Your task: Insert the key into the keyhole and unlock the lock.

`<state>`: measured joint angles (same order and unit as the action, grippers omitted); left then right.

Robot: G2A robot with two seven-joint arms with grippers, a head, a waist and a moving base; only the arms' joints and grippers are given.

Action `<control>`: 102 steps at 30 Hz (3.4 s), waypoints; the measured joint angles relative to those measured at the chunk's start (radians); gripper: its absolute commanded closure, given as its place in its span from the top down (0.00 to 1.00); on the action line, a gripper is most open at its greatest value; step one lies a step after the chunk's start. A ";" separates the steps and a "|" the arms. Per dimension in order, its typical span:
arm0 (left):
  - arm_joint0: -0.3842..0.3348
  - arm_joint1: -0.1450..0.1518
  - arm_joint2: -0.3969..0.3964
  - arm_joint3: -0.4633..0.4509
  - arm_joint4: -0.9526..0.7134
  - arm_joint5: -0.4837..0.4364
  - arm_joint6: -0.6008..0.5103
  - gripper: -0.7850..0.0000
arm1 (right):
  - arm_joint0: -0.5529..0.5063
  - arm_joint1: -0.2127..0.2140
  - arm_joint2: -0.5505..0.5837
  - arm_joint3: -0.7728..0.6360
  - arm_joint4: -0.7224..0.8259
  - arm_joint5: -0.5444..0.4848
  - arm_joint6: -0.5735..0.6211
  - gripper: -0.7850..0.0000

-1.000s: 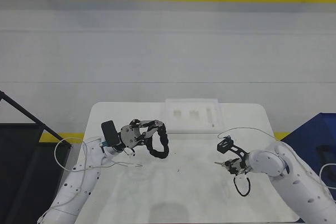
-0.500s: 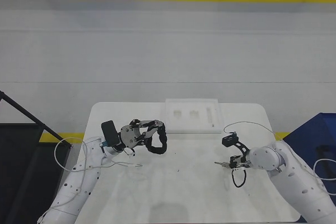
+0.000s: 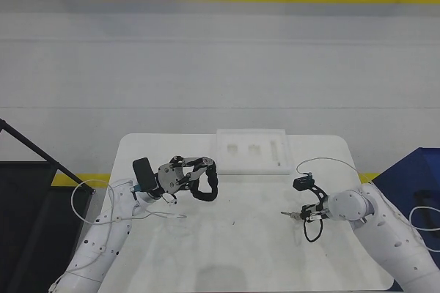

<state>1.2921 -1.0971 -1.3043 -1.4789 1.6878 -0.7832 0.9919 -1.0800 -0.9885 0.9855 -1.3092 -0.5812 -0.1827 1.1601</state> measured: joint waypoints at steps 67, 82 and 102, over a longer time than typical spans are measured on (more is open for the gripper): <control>0.000 0.000 0.000 0.000 0.000 0.000 0.000 0.00 | 0.643 -0.198 -0.317 0.482 0.032 -0.369 -0.043 0.00; 0.000 0.000 0.000 0.000 0.000 0.000 0.000 0.00 | 0.757 -0.320 -0.423 0.778 0.080 -0.482 -0.096 0.00; 0.000 0.000 0.000 0.000 0.000 0.000 0.000 0.00 | 0.813 -0.424 -0.471 0.996 0.083 -0.551 -0.163 0.00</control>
<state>1.2921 -1.0971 -1.3043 -1.4789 1.6878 -0.7832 0.9919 -0.2667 -1.4129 0.5146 -0.3134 -0.4982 -0.7333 0.9975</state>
